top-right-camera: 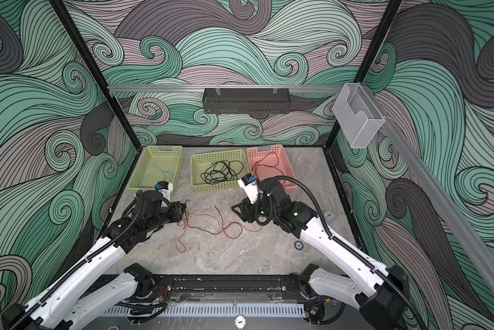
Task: Untangle and sort cables by color
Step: Untie the cable.
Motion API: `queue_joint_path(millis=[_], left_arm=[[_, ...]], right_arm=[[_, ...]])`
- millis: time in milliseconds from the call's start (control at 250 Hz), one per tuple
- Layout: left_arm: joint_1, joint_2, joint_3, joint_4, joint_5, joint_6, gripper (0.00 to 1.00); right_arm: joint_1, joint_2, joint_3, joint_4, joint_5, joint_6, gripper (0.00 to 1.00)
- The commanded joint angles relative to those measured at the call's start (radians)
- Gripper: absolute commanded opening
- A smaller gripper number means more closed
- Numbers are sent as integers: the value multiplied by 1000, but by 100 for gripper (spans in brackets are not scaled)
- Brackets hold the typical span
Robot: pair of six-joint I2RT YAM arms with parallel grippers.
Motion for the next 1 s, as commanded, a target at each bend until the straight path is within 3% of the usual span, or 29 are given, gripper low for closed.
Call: queue_joint_path(millis=[0,208,348,603,675,731,863,995], left_arm=[[4,-2,0,-13,17,12,0],[4,-15,-9,-20,17,7,0],[4,-24,-17,-21,8,-10,0],[5,-30,-29,-18,4,-16,0],[4,-33,-29,-16,4,-17,0],[4,-35,-29,-16,3,-19,0],[4,-45,-29,-20,-2,-23,0],[4,-64,-31,-34,-34,-36,0]], right_arm=[[83,113,59,93,-44,-143,64],[122,348,196,118,-60,-239,69],[134,458,251,113,-96,-247,63],[146,516,244,109,-59,-221,29],[148,504,230,118,-25,-210,9],[146,495,223,117,-6,-209,0],[148,455,185,146,49,-191,0],[147,374,142,154,203,-176,0]])
